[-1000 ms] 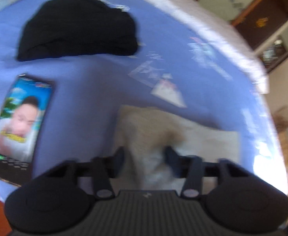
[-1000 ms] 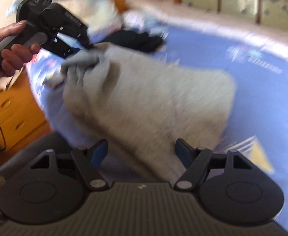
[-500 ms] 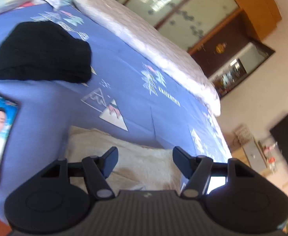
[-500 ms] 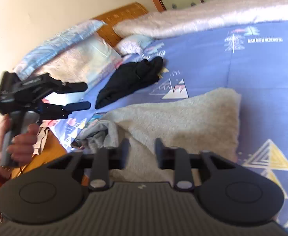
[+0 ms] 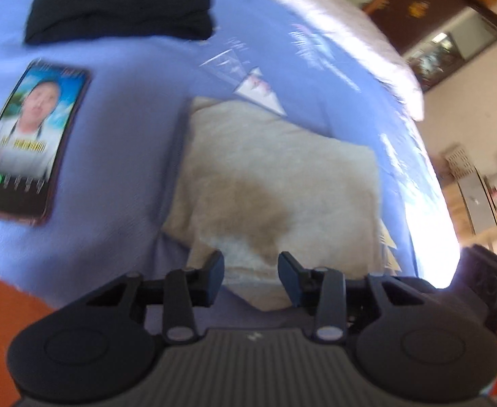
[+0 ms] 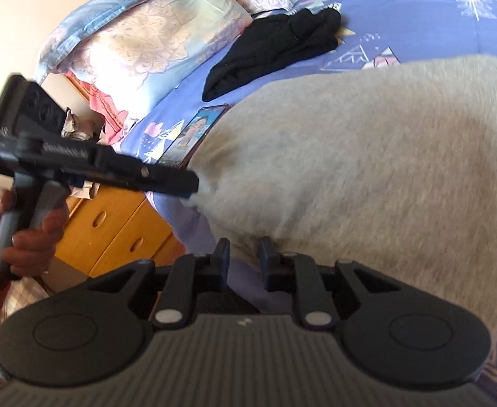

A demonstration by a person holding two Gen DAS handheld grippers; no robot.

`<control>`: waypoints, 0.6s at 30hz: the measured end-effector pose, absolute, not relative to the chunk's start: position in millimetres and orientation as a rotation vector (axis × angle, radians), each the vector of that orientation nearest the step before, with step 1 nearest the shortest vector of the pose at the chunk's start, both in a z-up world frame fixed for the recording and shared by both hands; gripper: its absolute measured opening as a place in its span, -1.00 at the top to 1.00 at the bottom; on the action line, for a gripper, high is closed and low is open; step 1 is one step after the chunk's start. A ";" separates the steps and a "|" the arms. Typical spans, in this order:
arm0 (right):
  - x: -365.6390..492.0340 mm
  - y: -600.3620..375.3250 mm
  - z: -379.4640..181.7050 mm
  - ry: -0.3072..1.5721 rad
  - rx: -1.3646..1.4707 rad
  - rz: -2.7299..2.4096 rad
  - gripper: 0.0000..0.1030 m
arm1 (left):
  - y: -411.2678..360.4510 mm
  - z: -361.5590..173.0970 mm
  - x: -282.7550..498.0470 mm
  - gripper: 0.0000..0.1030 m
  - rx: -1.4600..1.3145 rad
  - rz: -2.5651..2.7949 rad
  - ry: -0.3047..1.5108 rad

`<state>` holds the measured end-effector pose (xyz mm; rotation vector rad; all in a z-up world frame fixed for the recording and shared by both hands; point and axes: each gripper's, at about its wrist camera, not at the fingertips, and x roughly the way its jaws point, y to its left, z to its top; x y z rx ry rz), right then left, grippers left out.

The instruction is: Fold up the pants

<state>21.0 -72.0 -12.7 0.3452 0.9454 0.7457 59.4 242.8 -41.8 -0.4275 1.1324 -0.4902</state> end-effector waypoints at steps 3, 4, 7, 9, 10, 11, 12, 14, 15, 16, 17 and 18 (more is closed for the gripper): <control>12.0 -91.1 7.3 0.885 0.366 0.739 0.44 | 246.9 -27.8 64.0 0.28 -0.443 -0.481 1.103; 7.1 -104.5 13.7 0.836 0.384 0.725 0.35 | 252.9 -17.4 63.2 0.15 -0.450 -0.481 1.064; -4.8 -154.9 29.8 0.724 0.454 0.603 -0.34 | 272.4 11.2 62.3 -0.76 -0.470 -0.419 0.895; -8.6 -186.1 26.8 0.687 0.497 0.498 -0.62 | 277.6 14.3 68.8 -0.93 -0.467 -0.389 0.856; -8.0 -199.5 21.4 0.693 0.534 0.449 -0.64 | 275.2 9.9 74.6 -0.93 -0.475 -0.399 0.873; -6.4 -212.6 13.7 0.707 0.588 0.407 -0.64 | 273.7 1.5 81.3 -0.93 -0.494 -0.412 0.907; -5.2 -222.5 4.6 0.721 0.641 0.380 -0.65 | 270.2 -9.2 88.3 -0.93 -0.518 -0.423 0.948; -3.3 -234.8 -12.9 0.743 0.720 0.334 -0.66 | 263.5 -33.7 95.2 -0.93 -0.544 -0.442 1.022; -2.1 -238.1 -21.5 0.756 0.748 0.318 -0.66 | 259.8 -44.1 96.2 -0.93 -0.542 -0.449 1.049; 0.9 -239.9 -29.1 0.778 0.775 0.306 -0.66 | 255.2 -53.7 98.5 -0.93 -0.539 -0.454 1.072; 3.5 -241.7 -35.4 0.802 0.794 0.300 -0.66 | 251.7 -61.8 99.9 -0.93 -0.541 -0.458 1.094; 7.0 -240.2 -40.8 0.823 0.803 0.302 -0.66 | 248.4 -69.1 99.4 -0.93 -0.550 -0.467 1.110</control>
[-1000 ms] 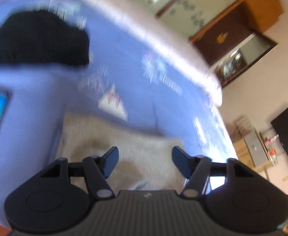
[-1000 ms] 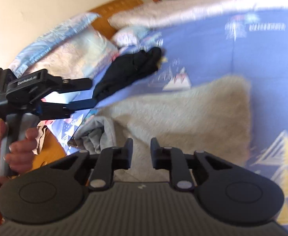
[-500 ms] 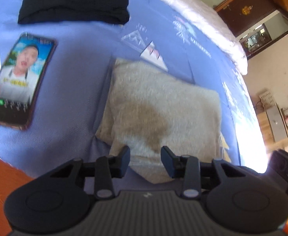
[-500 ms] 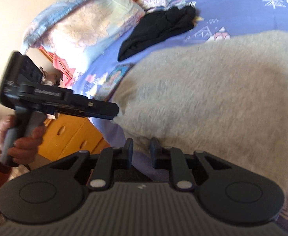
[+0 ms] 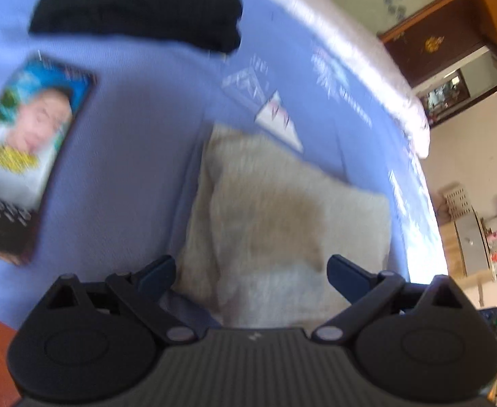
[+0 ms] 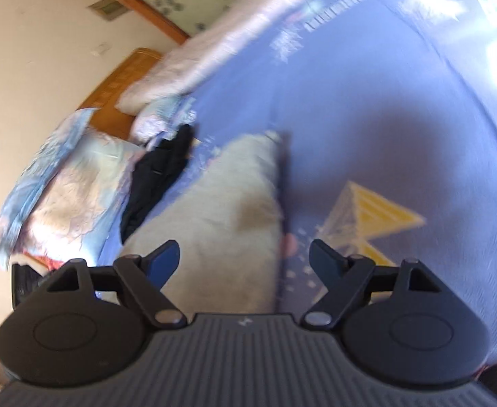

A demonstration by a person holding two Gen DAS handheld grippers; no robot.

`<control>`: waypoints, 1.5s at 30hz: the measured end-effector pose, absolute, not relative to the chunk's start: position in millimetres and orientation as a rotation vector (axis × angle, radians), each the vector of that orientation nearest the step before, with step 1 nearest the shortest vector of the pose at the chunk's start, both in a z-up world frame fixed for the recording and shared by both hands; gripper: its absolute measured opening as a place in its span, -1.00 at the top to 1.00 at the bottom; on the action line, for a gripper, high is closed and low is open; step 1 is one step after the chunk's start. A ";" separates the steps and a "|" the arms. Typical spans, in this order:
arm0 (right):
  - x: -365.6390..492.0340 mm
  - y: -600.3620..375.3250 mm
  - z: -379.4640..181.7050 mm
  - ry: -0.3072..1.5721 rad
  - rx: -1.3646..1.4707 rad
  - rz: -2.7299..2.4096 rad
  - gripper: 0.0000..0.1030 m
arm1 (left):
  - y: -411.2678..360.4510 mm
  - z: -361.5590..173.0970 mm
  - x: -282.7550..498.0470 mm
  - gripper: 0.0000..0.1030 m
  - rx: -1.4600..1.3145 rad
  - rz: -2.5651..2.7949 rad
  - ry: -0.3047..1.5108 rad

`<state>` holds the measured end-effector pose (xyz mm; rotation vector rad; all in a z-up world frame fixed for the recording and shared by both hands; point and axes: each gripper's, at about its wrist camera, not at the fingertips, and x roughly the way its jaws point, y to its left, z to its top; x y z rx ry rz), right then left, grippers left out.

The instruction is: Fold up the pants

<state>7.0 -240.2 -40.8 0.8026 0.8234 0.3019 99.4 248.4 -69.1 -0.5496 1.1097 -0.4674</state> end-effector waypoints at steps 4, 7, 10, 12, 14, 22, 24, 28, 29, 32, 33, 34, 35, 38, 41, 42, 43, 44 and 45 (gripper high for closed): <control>18.7 -225.9 -47.2 0.840 0.771 0.350 -0.66 | 239.2 -75.9 97.6 -0.99 -0.537 -0.483 1.070; 31.0 -205.6 -47.1 0.868 0.724 0.411 -0.67 | 232.1 -74.5 96.1 -0.98 -0.522 -0.457 1.065; 38.7 -182.5 -39.7 0.871 0.597 0.439 -0.67 | 215.7 -71.2 89.9 -0.97 -0.442 -0.458 1.059; 38.5 -175.2 -37.4 0.864 0.527 0.432 -0.51 | 198.3 -69.4 84.3 -0.92 -0.341 -0.441 1.045; 37.4 -173.6 -34.6 0.867 0.474 0.402 0.09 | 181.5 -65.6 79.0 -0.67 -0.238 -0.411 1.028; 2.5 -183.3 10.6 0.645 0.323 0.307 0.54 | 135.9 -43.8 71.1 0.19 -0.250 -0.493 1.015; -8.4 -196.1 19.7 0.581 0.303 0.243 0.54 | 121.1 -39.0 62.5 0.19 -0.283 -0.575 0.998; -18.0 -219.2 2.3 0.638 0.325 0.176 0.53 | 94.3 -50.7 60.5 0.12 -0.275 -0.605 1.017; -17.1 -220.7 -8.3 0.682 0.334 0.163 0.51 | 89.4 -59.9 62.6 0.09 -0.257 -0.589 1.043; -16.4 -226.9 -36.6 0.755 0.396 0.132 0.25 | 89.4 -72.4 61.9 -0.02 -0.254 -0.589 1.026; -17.2 -232.0 -42.2 0.758 0.437 0.130 0.14 | 92.3 -71.8 61.8 -0.04 -0.264 -0.587 1.034; -17.3 -238.0 -47.0 0.761 0.486 0.128 0.06 | 94.9 -71.0 62.9 -0.06 -0.276 -0.584 1.043; -14.2 -241.1 -49.2 0.763 0.537 0.120 -0.12 | 97.4 -70.7 63.1 -0.07 -0.284 -0.583 1.051; -11.8 -251.4 -53.1 0.747 0.634 0.098 -0.47 | 103.8 -64.6 65.9 -0.22 -0.302 -0.567 1.079; -17.1 -269.7 -65.3 0.741 0.775 0.154 -0.59 | 114.3 -52.0 66.0 -0.51 -0.288 -0.514 1.055; -19.7 -275.4 -68.6 0.729 0.817 0.168 -0.59 | 119.1 -48.0 65.7 -0.52 -0.293 -0.507 1.043; -23.9 -281.6 -71.2 0.721 0.868 0.182 -0.59 | 124.1 -44.5 65.7 -0.57 -0.312 -0.506 1.036; -24.7 -286.1 -74.1 0.716 0.907 0.190 -0.59 | 128.4 -42.5 68.2 -0.62 -0.337 -0.506 1.035; -24.0 -290.8 -75.2 0.716 0.948 0.196 -0.60 | 131.2 -42.9 72.0 -0.71 -0.361 -0.506 1.040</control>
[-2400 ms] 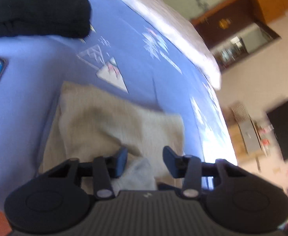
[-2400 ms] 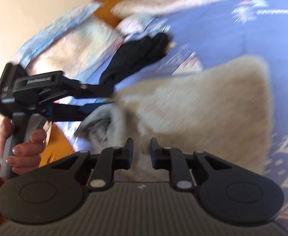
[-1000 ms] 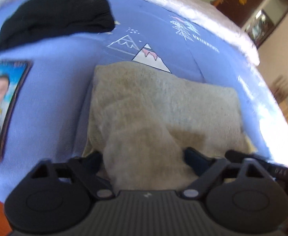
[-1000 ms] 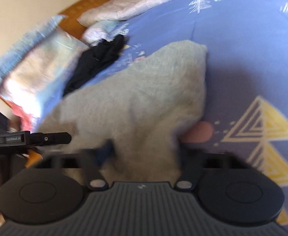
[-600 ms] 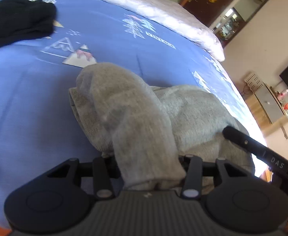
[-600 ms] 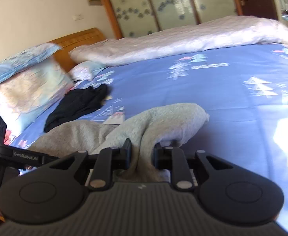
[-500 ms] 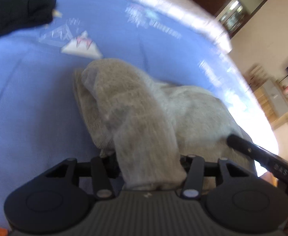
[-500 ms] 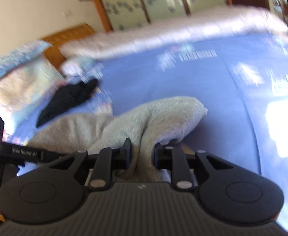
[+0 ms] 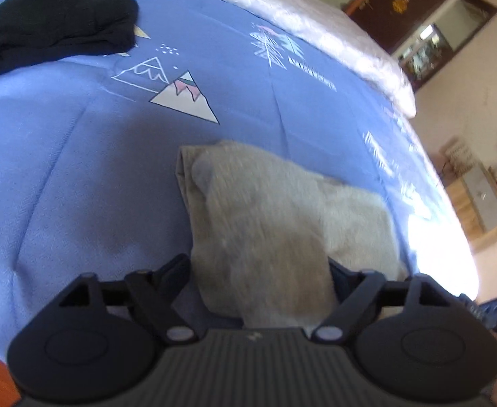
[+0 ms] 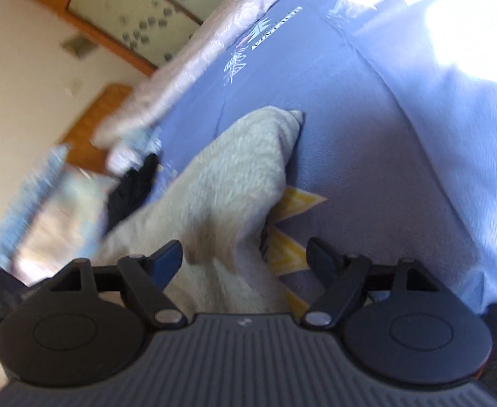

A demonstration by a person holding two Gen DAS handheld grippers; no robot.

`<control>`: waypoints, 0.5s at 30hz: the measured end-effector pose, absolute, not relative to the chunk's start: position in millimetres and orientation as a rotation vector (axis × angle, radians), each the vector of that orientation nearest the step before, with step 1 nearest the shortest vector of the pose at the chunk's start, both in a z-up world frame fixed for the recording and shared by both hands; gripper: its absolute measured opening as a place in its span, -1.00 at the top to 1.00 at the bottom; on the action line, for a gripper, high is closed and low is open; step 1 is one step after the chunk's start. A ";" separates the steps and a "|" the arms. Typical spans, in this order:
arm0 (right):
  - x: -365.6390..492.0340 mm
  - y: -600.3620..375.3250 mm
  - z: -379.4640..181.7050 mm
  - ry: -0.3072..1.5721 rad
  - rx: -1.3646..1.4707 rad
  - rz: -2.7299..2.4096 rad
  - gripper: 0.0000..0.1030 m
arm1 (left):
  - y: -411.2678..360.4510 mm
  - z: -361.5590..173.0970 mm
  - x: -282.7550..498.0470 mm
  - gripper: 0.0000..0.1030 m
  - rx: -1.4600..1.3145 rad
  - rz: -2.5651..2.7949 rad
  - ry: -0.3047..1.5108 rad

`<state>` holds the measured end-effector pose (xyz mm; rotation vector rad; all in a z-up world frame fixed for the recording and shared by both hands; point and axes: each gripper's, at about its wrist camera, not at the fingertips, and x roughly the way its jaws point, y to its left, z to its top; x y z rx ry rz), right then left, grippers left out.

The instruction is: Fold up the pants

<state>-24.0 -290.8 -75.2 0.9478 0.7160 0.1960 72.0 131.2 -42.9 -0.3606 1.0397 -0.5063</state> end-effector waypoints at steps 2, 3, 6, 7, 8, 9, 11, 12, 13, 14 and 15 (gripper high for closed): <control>-18.1 -295.5 -76.3 0.724 0.990 0.209 -0.65 | 129.3 -48.8 80.3 -0.84 -0.385 -0.518 1.076; -13.1 -295.6 -75.3 0.730 0.991 0.212 -0.66 | 125.5 -56.0 85.1 -0.85 -0.392 -0.540 1.108; 4.9 -291.0 -73.4 0.755 0.953 0.237 -0.66 | 115.9 -84.6 92.7 -0.98 -0.478 -0.565 1.152; 9.2 -286.9 -71.5 0.759 0.922 0.246 -0.67 | 111.2 -85.4 92.0 -0.97 -0.482 -0.576 1.138; 11.4 -281.7 -68.7 0.764 0.880 0.255 -0.67 | 104.1 -84.6 90.3 -0.97 -0.441 -0.562 1.130; 13.3 -275.9 -66.3 0.767 0.837 0.261 -0.67 | 96.2 -82.8 87.5 -0.97 -0.389 -0.554 1.121; 17.7 -258.9 -63.2 0.776 0.767 0.280 -0.54 | 81.1 -80.4 80.3 -0.90 -0.261 -0.540 1.094; 20.4 -249.3 -64.5 0.798 0.751 0.291 -0.04 | 76.6 -79.3 76.3 -0.73 -0.210 -0.529 1.074; 19.9 -241.5 -64.8 0.808 0.728 0.279 0.12 | 73.8 -78.3 73.3 -0.56 -0.176 -0.519 1.059; 17.1 -233.8 -60.8 0.794 0.683 0.271 0.22 | 72.8 -76.3 71.5 -0.47 -0.160 -0.509 1.053; 13.1 -228.4 -54.9 0.781 0.639 0.275 0.34 | 73.7 -73.8 70.3 -0.28 -0.157 -0.503 1.055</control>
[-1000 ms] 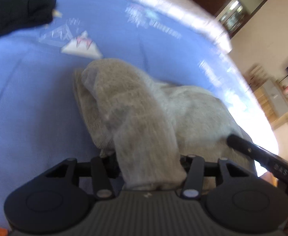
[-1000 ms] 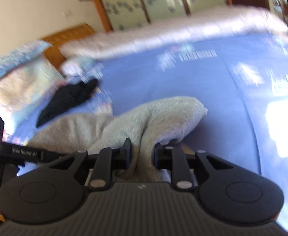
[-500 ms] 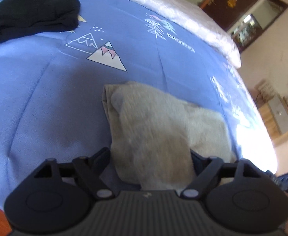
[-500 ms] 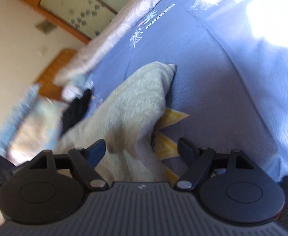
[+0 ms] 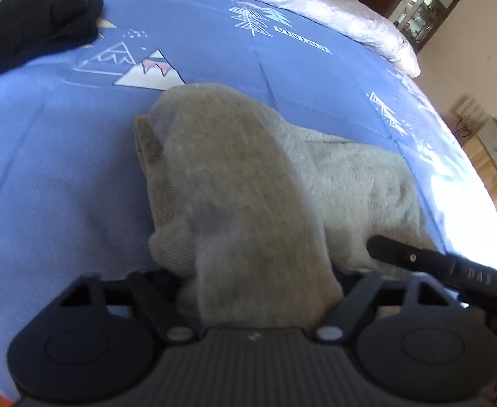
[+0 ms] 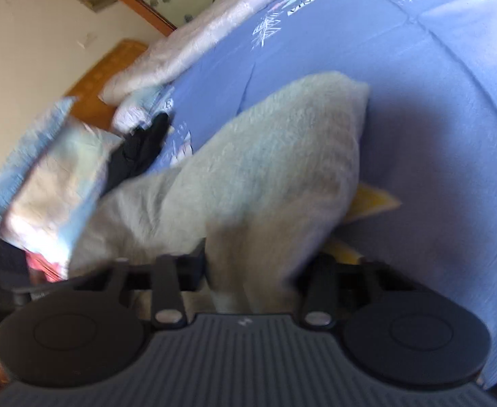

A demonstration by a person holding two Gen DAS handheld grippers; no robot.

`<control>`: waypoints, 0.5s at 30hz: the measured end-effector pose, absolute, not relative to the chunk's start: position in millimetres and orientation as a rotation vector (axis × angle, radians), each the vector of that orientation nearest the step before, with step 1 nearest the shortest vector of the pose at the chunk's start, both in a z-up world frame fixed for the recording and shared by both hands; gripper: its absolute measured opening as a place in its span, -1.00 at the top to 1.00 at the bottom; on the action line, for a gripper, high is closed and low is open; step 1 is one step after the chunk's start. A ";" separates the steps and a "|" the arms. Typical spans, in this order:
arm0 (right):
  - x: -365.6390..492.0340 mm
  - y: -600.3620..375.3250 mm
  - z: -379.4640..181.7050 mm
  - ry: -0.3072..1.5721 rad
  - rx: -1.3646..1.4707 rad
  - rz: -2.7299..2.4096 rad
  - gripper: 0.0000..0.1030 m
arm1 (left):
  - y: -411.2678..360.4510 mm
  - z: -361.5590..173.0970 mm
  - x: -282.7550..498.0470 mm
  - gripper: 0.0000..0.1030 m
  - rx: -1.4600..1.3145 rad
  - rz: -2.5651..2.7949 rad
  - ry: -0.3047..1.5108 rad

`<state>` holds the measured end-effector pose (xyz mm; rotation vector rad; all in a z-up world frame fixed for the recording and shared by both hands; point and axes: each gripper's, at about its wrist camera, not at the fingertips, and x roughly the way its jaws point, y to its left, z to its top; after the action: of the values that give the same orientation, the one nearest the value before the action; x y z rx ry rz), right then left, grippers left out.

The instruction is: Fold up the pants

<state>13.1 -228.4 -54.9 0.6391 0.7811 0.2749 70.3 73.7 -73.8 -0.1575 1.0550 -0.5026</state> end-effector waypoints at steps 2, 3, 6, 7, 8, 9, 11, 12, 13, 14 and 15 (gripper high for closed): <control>0.5 -212.8 -34.1 0.731 0.489 0.293 0.39 | 73.3 -63.2 64.6 0.01 -0.155 -0.498 1.047; -7.8 -204.3 -24.2 0.698 0.393 0.299 0.39 | 72.8 -56.3 57.8 0.21 -0.135 -0.512 1.021; -28.3 -192.8 -18.3 0.646 0.218 0.295 0.39 | 65.9 -53.0 48.5 0.23 -0.098 -0.533 0.987; -28.9 -194.9 -23.5 0.661 0.223 0.292 0.38 | 65.7 -58.9 50.5 0.21 -0.105 -0.531 0.999; -27.0 -201.6 -33.0 0.690 0.262 0.282 0.37 | 67.6 -65.4 53.0 0.17 -0.123 -0.525 1.008; -25.4 -211.9 -43.4 0.715 0.341 0.266 0.33 | 71.2 -70.7 56.1 0.06 -0.158 -0.526 1.013; -23.8 -236.9 -58.7 0.736 0.537 0.278 0.20 | 77.0 -74.5 61.0 -0.03 -0.211 -0.527 1.030; -22.4 -249.1 -65.0 0.741 0.633 0.296 0.17 | 78.6 -74.2 62.1 -0.05 -0.220 -0.530 1.036; -21.9 -259.0 -70.7 0.743 0.711 0.310 0.16 | 78.9 -73.8 62.7 -0.07 -0.218 -0.532 1.039; -21.9 -266.1 -75.9 0.742 0.770 0.320 0.15 | 79.0 -73.7 62.8 -0.07 -0.214 -0.533 1.038; -23.0 -271.9 -81.3 0.733 0.827 0.331 0.15 | 78.8 -73.5 62.2 -0.09 -0.211 -0.534 1.036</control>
<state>-23.0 -271.9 -81.3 0.8272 0.7334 0.3311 62.2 78.8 -73.5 -0.2114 1.0356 -0.5340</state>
